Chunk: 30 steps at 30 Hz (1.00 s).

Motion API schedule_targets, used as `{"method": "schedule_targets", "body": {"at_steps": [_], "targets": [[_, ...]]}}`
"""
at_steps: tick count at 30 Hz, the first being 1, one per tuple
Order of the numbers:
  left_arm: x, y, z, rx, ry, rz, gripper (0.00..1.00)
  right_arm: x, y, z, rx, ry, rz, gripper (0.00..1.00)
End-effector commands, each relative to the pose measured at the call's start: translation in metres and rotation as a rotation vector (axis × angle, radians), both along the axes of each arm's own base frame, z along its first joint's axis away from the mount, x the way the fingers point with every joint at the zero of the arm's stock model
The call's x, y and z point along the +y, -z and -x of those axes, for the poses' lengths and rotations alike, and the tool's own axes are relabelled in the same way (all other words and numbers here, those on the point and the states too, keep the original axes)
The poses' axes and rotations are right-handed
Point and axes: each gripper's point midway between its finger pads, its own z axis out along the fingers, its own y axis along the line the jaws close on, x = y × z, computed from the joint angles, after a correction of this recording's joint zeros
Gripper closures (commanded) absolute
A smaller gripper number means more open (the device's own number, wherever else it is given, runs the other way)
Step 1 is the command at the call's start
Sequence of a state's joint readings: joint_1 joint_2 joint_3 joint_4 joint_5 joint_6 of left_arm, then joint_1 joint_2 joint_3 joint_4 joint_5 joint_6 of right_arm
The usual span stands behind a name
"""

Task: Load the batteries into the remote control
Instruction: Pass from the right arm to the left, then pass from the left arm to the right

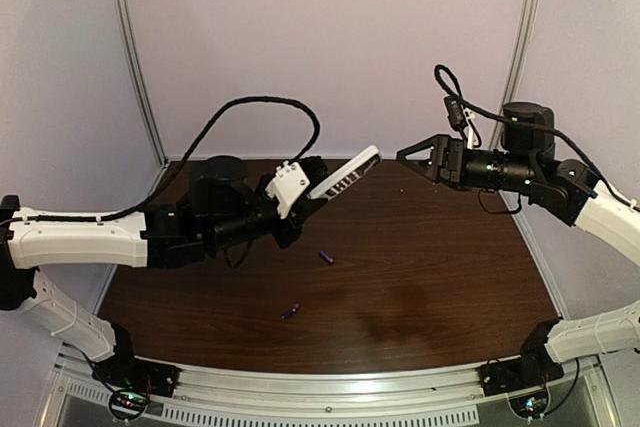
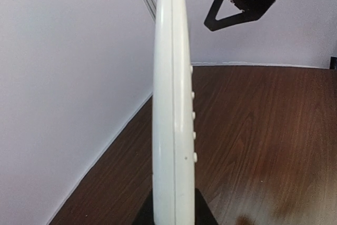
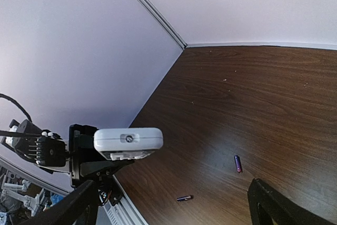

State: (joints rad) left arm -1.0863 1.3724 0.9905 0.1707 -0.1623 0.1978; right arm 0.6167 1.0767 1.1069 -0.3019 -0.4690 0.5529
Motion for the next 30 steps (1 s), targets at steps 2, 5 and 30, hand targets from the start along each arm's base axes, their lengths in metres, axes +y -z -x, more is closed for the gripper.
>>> {"method": "schedule_targets", "body": {"at_steps": [2, 5, 30], "targets": [[0.022, -0.034, -0.013, -0.243, -0.188, 0.006, 1.0, 0.012, 0.003, 0.008, 0.115, -0.057, -0.154, 0.0], [0.025, -0.033, -0.008, -0.34, -0.228, -0.038, 1.0, 0.02, 0.004, 0.008, 0.187, -0.078, -0.238, 0.0], [0.004, -0.005, -0.007, -0.745, -0.414, -0.408, 1.0, 0.037, 0.04, -0.003, 0.422, -0.022, -0.44, 0.31]]}}
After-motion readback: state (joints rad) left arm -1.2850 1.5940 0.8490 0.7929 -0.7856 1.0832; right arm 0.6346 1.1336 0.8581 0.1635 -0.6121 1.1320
